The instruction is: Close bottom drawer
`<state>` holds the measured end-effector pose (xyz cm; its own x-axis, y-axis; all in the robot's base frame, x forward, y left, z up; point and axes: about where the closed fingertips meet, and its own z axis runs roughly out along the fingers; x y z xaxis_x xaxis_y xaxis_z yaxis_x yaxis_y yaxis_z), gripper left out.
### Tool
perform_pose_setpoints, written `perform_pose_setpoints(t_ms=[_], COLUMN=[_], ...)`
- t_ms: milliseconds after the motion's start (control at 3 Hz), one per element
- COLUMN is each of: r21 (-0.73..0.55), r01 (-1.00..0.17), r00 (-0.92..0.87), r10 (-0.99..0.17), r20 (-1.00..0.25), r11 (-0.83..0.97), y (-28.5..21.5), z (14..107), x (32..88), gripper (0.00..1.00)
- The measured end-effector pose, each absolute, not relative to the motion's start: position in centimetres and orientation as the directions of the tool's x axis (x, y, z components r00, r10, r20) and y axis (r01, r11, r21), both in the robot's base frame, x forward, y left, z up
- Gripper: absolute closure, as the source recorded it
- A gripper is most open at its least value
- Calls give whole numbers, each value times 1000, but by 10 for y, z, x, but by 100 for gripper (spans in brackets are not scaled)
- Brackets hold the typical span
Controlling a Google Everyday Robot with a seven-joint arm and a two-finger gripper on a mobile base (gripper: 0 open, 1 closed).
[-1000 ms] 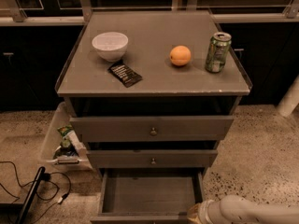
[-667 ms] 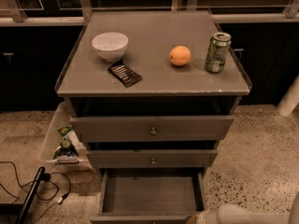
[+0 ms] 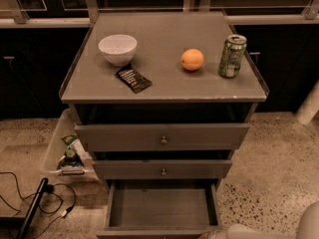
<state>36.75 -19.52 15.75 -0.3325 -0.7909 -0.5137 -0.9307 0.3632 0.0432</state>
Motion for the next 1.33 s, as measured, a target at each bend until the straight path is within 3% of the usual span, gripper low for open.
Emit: perform_pose_setpoints(t_ms=[333,667,1333], r21=[-38,-38,-38], r01=[-943,-943,-943], r00=[-261,-261,-261], r10=[-809,-809,-809], r20=[-527,-527,-527], r11=[329,329,329], y=[-191,-191,-191], z=[160,160,160], x=[398,398,398], gripper=[100,81,35])
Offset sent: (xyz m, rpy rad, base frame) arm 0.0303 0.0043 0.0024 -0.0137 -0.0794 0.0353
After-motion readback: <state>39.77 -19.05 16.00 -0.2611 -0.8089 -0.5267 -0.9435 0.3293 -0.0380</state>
